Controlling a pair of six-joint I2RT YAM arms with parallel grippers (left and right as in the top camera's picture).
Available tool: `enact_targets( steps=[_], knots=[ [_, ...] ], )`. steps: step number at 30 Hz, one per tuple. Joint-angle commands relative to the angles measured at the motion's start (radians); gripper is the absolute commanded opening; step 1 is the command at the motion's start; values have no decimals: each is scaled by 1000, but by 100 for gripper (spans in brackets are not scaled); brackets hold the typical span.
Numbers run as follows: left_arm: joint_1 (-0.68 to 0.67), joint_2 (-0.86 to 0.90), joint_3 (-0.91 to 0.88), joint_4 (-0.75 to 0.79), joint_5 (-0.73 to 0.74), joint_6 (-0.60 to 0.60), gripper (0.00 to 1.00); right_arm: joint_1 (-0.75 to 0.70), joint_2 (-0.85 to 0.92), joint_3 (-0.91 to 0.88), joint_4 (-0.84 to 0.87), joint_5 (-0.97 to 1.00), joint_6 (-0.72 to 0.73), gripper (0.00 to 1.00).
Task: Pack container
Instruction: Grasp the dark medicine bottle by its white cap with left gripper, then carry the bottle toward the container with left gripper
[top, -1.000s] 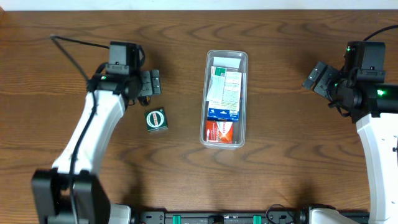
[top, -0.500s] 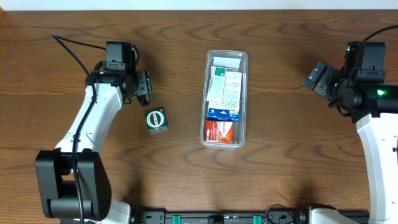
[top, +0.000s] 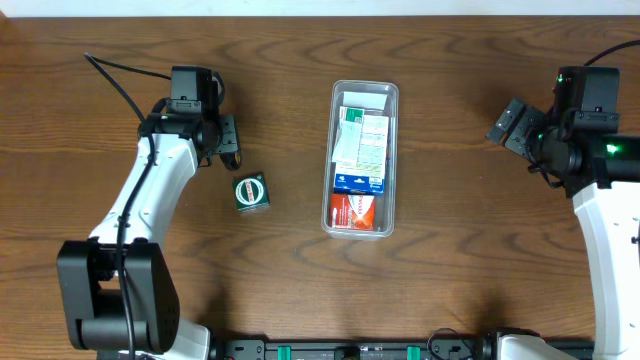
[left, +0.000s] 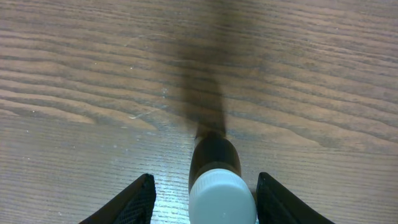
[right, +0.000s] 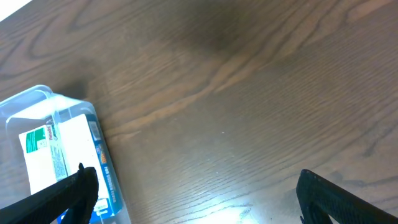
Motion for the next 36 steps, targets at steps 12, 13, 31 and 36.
enact_targets(
  steps=[12, 13, 31, 36],
  knots=[
    [3, 42, -6, 1, 3, 36, 36, -3, 3, 4, -1, 3, -15, 99],
    [3, 41, -6, -3, 3, 42, 35, -3, 3, 4, -1, 3, -15, 99],
    [-106, -291, -3, -116, 8, 104, 25, -3, 3, 4, -1, 3, -15, 99],
    [-244, -373, -3, -146, 60, 167, 24, -3, 3, 4, -1, 3, -15, 99]
  ],
)
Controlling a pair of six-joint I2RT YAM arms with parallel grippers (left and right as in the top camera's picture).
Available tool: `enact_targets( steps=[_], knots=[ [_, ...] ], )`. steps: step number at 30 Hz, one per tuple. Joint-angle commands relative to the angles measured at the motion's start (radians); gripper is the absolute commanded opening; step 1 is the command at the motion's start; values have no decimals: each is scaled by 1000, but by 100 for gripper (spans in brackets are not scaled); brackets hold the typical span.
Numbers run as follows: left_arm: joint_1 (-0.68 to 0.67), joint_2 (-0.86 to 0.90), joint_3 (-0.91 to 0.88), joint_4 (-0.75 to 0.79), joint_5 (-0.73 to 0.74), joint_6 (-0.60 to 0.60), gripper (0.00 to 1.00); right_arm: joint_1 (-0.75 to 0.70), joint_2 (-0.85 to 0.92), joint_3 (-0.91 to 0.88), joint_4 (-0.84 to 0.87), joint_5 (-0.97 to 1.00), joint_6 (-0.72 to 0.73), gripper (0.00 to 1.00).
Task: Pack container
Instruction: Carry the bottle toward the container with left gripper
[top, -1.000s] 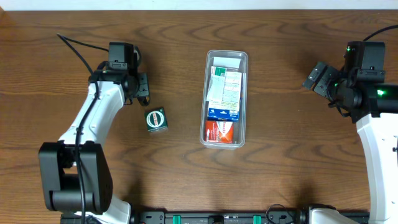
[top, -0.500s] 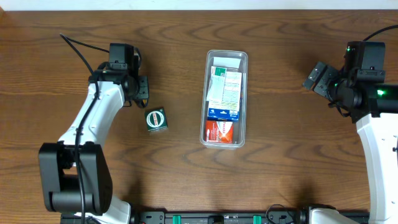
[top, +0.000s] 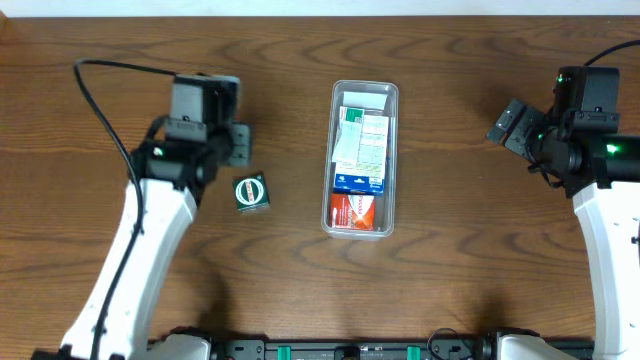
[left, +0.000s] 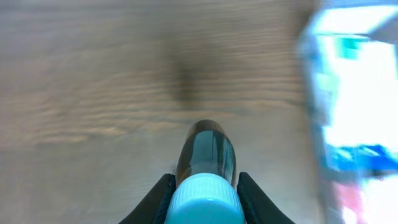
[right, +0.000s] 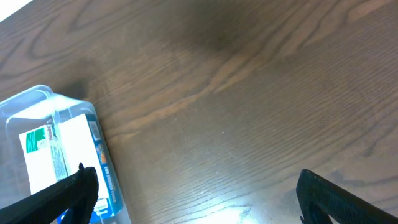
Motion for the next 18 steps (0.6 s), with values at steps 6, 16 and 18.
enact_targets(
  steps=[6, 16, 18],
  knots=[
    [-272, -100, 3, -29, 33, 110, 22, -3, 3, 4, -1, 3, -15, 99],
    [-496, -108, 3, -24, 14, 157, 21, -3, 3, 4, -1, 3, -15, 99],
    [-519, -102, 3, -19, 14, 181, 21, -3, 3, 4, -1, 3, -15, 99]
  ],
)
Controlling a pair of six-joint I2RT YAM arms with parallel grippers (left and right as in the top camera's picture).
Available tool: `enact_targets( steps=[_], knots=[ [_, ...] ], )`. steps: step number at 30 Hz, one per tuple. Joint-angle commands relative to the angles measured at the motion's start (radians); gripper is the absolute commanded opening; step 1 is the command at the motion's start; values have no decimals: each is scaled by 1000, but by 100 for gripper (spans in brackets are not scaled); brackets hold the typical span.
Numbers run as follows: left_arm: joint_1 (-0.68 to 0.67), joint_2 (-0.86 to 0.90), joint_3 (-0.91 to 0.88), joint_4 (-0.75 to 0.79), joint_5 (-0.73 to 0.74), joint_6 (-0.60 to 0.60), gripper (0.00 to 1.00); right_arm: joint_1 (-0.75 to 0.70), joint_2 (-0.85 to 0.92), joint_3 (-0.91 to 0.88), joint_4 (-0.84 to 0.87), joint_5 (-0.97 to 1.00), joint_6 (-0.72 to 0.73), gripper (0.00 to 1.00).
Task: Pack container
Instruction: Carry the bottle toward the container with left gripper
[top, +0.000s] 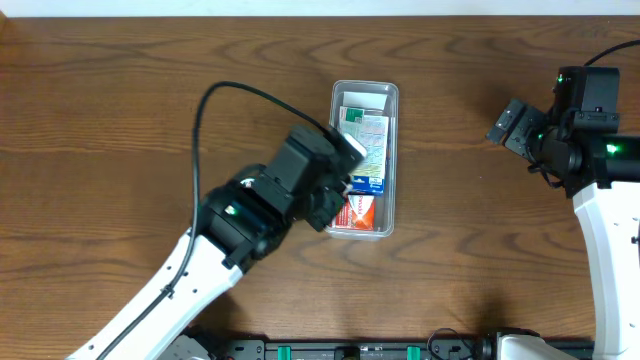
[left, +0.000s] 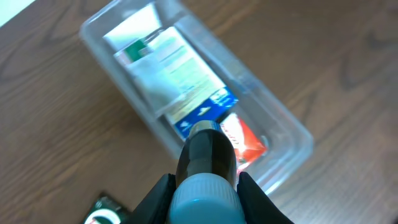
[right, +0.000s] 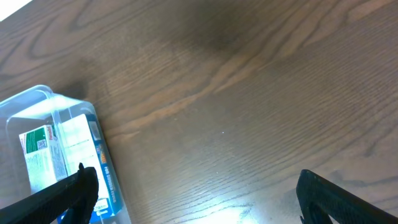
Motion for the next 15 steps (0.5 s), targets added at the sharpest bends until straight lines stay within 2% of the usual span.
enact_targets(
  steps=[1, 9, 11, 15],
  knots=[
    [-35, -3, 4, 10, -12, 69, 21, -3, 3, 4, -1, 3, -15, 99],
    [-41, 124, 3, 56, -12, 224, 19, -3, 3, 4, -1, 3, -15, 99],
    [-41, 165, 3, 88, -12, 272, 13, -3, 3, 4, -1, 3, -15, 99],
    [-41, 237, 3, 147, -12, 389, 10, -3, 3, 4, -1, 3, -15, 99]
  ],
)
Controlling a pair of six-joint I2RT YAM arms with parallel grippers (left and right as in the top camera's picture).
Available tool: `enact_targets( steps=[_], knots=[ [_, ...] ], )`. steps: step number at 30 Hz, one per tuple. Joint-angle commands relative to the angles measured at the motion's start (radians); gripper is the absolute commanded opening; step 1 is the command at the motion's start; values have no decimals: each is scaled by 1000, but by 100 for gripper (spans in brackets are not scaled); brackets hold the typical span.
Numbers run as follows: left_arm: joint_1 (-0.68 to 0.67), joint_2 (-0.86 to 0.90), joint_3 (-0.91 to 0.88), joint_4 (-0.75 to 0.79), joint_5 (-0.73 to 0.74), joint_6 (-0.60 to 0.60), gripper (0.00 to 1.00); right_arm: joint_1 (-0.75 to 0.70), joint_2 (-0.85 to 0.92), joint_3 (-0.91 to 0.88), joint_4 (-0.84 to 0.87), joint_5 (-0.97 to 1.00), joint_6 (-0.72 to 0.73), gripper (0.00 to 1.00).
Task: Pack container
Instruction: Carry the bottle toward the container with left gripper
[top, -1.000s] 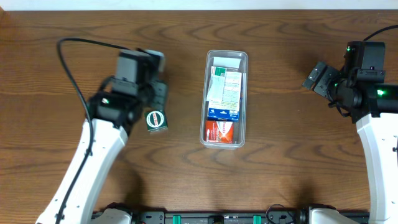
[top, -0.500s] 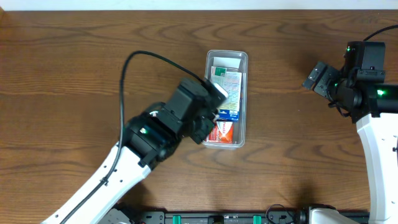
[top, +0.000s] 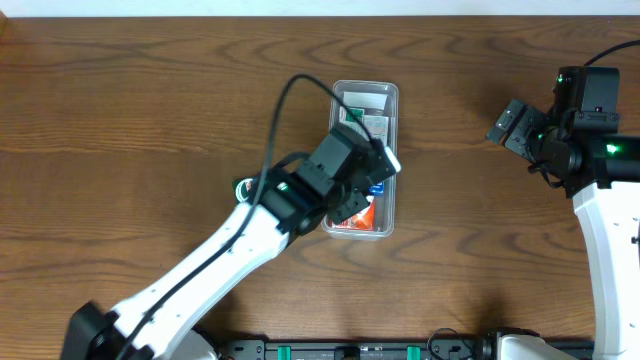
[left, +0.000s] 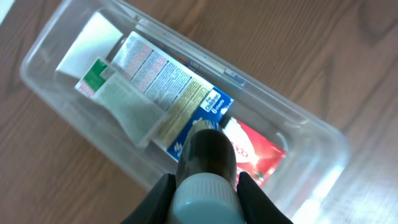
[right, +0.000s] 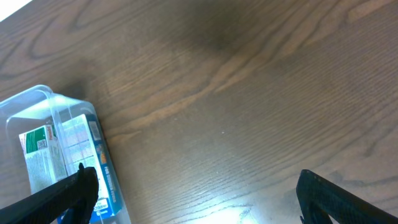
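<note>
My left gripper is shut on a dark bottle with a white cap, held over the clear plastic container above its blue and red packets. In the overhead view the left gripper covers the container's middle. Inside lie a white and green leaflet pack, a blue box and a red packet. My right gripper stands open at the far right, well away from the container.
A small dark green box lies on the wooden table just left of the container, mostly hidden by my left arm. The right arm stands at the table's right edge.
My left gripper has moved a little further right with the bottle, from the container's left wall to over its middle. The right arm has not moved.
My left gripper was open around the bottle lying on the table at the far left. Then it was shut on the bottle and turned toward the container. Later it held the bottle at the container's left side, and now holds it over the packed items.
</note>
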Motion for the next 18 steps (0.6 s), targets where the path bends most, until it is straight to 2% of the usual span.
enact_targets(
  steps=[1, 5, 18],
  knots=[
    [-1, 39, 3, 32, -12, 163, 10, -3, 3, 4, -1, 3, -15, 99],
    [2, 64, 3, 37, -17, 254, 10, -3, 3, 4, -1, 3, -15, 99],
    [73, 175, 3, 27, -19, 255, 10, -3, 3, 4, -1, 3, -15, 99]
  ],
)
